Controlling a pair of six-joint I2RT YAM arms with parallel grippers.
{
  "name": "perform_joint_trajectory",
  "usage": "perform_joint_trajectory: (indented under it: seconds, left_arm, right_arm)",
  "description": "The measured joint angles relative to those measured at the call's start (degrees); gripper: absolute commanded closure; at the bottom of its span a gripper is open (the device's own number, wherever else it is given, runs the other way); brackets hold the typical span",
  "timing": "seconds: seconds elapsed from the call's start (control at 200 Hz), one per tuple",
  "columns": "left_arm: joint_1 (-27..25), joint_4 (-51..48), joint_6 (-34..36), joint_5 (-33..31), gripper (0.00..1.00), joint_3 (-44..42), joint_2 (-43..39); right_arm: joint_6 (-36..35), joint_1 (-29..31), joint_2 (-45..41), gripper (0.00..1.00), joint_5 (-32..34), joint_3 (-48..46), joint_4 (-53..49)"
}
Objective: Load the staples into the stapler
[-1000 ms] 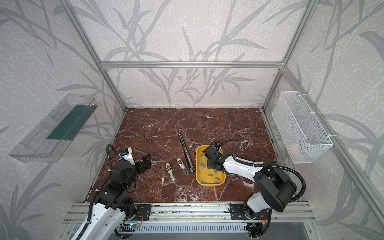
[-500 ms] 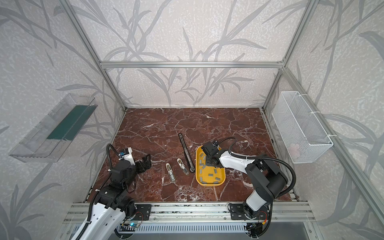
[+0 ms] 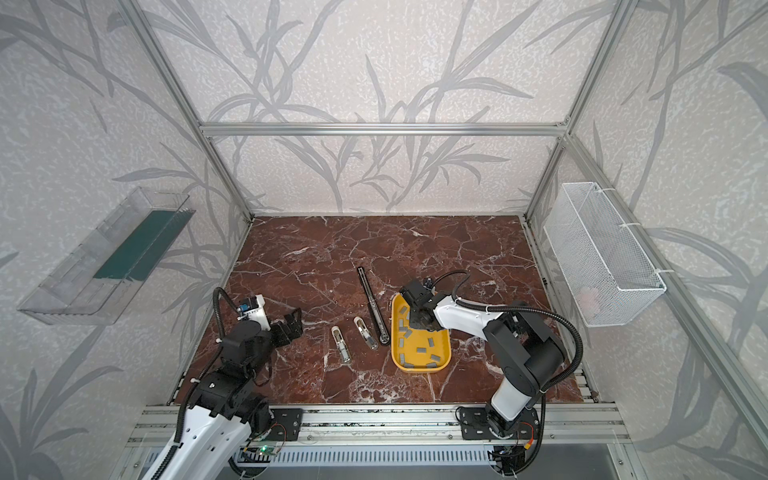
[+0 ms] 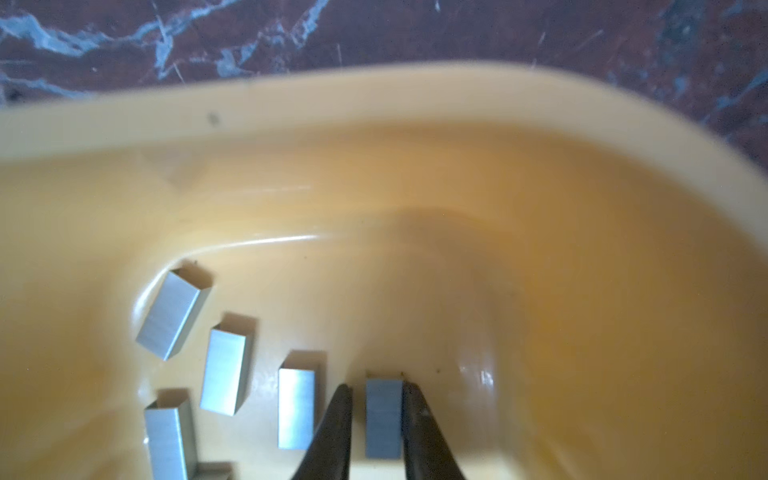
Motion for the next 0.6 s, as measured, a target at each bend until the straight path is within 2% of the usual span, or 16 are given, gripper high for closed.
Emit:
perform_joint_trajectory:
  seconds: [0.225, 0.6]
  left_arm:
    - [0.00, 0.04, 0.09, 0.11, 0.01, 0.00, 0.00]
    - [0.00, 0.07, 0.11, 0.15, 0.01, 0.00, 0.00]
  right_arm:
    - [-0.81, 0.00, 2.58, 0.77, 0.13, 2.93, -1.68]
    - [-1.79, 0.02, 3.21, 0.90, 0.13, 3.85, -2.32]
